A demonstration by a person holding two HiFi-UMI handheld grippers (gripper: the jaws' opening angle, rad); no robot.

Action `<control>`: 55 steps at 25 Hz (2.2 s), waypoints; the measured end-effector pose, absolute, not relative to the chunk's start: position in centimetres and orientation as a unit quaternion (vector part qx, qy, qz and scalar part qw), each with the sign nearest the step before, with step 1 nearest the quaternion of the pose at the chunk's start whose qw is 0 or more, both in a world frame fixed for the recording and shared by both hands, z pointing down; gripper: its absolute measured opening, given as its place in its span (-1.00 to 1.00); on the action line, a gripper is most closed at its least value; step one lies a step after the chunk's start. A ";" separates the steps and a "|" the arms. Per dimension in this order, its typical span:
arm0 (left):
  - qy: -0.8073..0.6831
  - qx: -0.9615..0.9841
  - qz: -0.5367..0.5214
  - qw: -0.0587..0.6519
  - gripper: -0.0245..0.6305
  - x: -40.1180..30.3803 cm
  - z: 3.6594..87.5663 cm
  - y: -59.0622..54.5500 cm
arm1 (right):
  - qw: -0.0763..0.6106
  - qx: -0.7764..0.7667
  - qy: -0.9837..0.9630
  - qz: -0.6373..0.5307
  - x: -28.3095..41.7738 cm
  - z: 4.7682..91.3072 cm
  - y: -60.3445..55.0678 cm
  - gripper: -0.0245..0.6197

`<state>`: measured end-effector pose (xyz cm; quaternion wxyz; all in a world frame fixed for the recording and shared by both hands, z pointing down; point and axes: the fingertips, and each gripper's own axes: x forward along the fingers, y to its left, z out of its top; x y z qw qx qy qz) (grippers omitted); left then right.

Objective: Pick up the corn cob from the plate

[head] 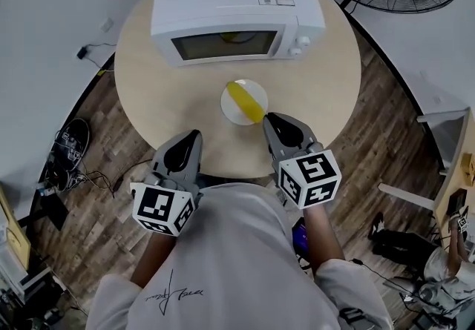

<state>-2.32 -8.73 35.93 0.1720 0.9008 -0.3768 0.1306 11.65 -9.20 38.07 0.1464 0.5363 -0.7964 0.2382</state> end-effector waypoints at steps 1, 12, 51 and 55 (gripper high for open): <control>-0.377 0.900 0.132 0.174 -0.93 -2.4 36.0 -8.7 | 0.149 0.534 -0.797 0.240 11.6 38.3 -9.4 -0.80; -0.384 0.894 0.133 0.188 -0.93 -3.6 36.8 -9.0 | 0.175 0.519 -0.797 0.255 11.0 40.5 -11.1 -0.73; -0.401 0.878 0.150 0.213 -0.93 -7.1 38.6 -11.0 | 0.270 0.482 -0.774 0.310 9.1 49.5 -15.2 -0.37; -0.407 0.875 0.150 0.216 -0.93 -7.6 38.7 -11.0 | 0.286 0.474 -0.772 0.313 9.0 50.4 -15.4 -0.33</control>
